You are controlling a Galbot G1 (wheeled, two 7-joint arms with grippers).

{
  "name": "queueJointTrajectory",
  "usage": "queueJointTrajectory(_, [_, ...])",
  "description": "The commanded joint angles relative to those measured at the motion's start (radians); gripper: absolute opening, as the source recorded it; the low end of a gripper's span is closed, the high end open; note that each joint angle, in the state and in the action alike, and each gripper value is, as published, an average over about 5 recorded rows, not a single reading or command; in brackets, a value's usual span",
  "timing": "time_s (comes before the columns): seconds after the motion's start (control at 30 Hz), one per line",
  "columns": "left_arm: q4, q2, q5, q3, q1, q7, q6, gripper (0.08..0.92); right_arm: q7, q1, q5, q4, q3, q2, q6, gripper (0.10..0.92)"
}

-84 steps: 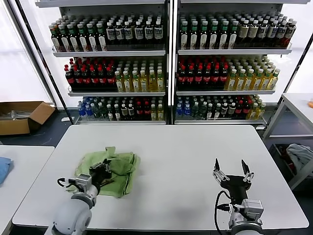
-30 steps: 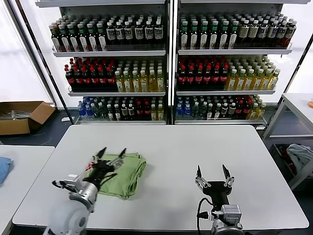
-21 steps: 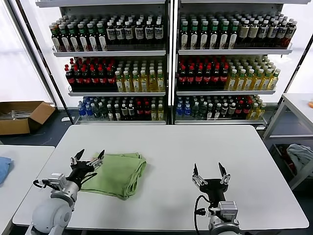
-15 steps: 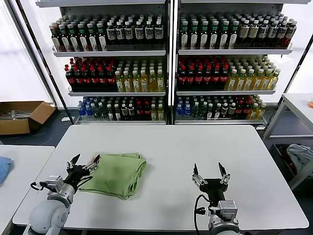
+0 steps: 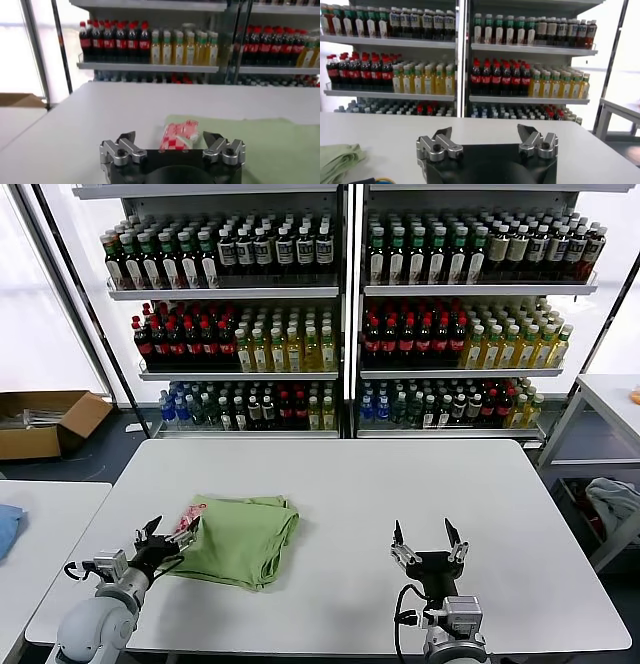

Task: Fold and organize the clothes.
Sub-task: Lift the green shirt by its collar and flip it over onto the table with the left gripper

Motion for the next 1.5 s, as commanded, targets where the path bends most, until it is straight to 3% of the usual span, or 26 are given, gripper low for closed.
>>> queueJointTrajectory(0.03, [0.057,0.005,-0.021,0.000,-0.011,0.017,0.005,0.823,-0.001,-0.008,-0.012,0.008,-0.005,0.001,0.001,0.823])
queueJointTrajectory(0.3, [0.057,-0.001,-0.025,0.009,-0.006,0.038,0.008,0.793,0.000,-0.015,-0.017,0.015,-0.002,0.000,0.000,0.823])
queueJointTrajectory(1.07, [0.079,-0.018,-0.018,0.015,0.000,0.066,0.031,0.147,-0.002,-0.018,-0.022,0.024,-0.001,0.000,0.005,0.823])
queueJointTrajectory(1.3, [0.073,0.031,-0.072,-0.072,-0.004,0.048,0.022,0.112,0.000,-0.006,-0.017,0.019,-0.003,-0.003,0.006,0.823])
queueJointTrajectory(1.5, [0.096,0.165,-0.128,-0.253,-0.024,0.042,0.016,0.112,0.001,0.012,-0.004,0.011,-0.008,-0.010,0.005,0.823])
